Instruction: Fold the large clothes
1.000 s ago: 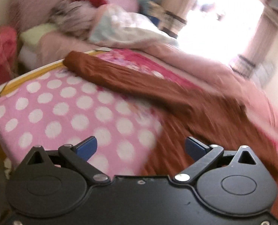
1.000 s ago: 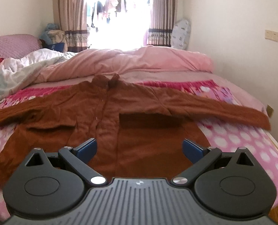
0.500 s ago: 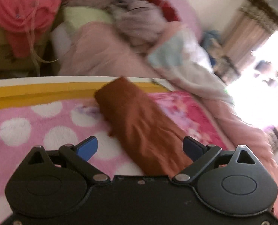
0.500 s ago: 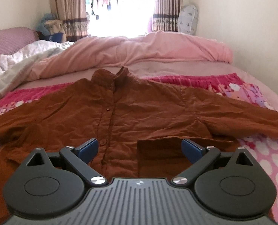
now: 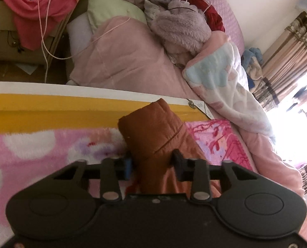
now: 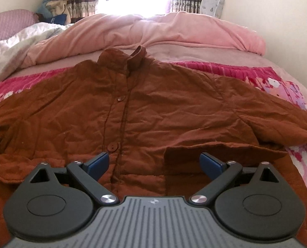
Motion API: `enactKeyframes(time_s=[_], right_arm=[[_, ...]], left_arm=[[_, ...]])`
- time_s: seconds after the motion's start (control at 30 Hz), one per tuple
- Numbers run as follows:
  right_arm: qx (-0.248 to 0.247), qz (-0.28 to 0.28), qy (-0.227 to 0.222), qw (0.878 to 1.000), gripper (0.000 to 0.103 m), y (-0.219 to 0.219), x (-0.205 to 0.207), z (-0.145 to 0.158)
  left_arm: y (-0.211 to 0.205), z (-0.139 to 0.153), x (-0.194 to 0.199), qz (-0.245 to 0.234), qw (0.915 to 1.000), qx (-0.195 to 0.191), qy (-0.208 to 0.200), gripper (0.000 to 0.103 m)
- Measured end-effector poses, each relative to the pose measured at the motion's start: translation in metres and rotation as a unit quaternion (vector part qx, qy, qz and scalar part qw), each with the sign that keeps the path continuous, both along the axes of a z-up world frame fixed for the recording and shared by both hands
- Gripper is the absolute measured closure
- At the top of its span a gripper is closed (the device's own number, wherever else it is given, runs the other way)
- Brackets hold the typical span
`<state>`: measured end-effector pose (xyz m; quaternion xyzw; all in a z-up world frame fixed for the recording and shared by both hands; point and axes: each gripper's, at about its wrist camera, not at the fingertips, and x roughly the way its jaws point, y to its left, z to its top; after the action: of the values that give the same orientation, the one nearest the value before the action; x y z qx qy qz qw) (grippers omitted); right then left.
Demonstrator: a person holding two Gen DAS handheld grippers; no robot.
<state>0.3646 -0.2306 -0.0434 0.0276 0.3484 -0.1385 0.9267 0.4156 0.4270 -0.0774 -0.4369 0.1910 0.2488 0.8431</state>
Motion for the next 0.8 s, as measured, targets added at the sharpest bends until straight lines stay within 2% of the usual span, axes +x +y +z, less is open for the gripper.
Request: enactKeyframes(time_s=[0.13, 0.27, 0.37, 0.47, 0.53, 0.6, 0.7, 0.73, 0.8], right_arm=[[0.001, -0.006, -0.001, 1.000, 0.000, -0.005, -0.003, -0.001], [0.005, -0.025, 0.000, 1.000, 0.000, -0.017, -0.008, 0.000], [0.010, -0.037, -0.006, 0.999, 0.000, -0.028, -0.016, 0.003], [0.020, -0.044, -0.015, 0.999, 0.000, -0.037, -0.028, 0.008], [0.027, -0.046, -0.023, 0.998, 0.000, -0.042, -0.037, 0.012], [0.036, -0.046, -0.030, 0.998, 0.000, -0.048, -0.046, 0.016], [0.043, -0.047, -0.041, 0.997, 0.000, -0.057, -0.058, 0.023], [0.041, -0.048, -0.045, 0.997, 0.000, -0.060, -0.062, 0.025], [0.040, -0.055, -0.052, 0.996, 0.000, -0.066, -0.069, 0.030]], left_arm=[[-0.006, 0.005, 0.001, -0.012, 0.9998, 0.011, -0.015, 0.090], [-0.028, 0.027, 0.003, -0.041, 0.9981, 0.019, -0.043, 0.092], [-0.065, 0.056, 0.007, -0.081, 0.9934, 0.031, -0.074, 0.092], [-0.125, 0.089, 0.015, -0.148, 0.9819, 0.041, -0.111, 0.092], [-0.173, 0.109, 0.021, -0.199, 0.9692, 0.035, -0.141, 0.092], [-0.230, 0.128, 0.025, -0.257, 0.9503, 0.025, -0.173, 0.092], [-0.313, 0.144, 0.033, -0.340, 0.9186, 0.007, -0.201, 0.092], [-0.345, 0.146, 0.038, -0.374, 0.9050, -0.001, -0.202, 0.091], [-0.401, 0.144, 0.047, -0.434, 0.8820, 0.001, -0.183, 0.068]])
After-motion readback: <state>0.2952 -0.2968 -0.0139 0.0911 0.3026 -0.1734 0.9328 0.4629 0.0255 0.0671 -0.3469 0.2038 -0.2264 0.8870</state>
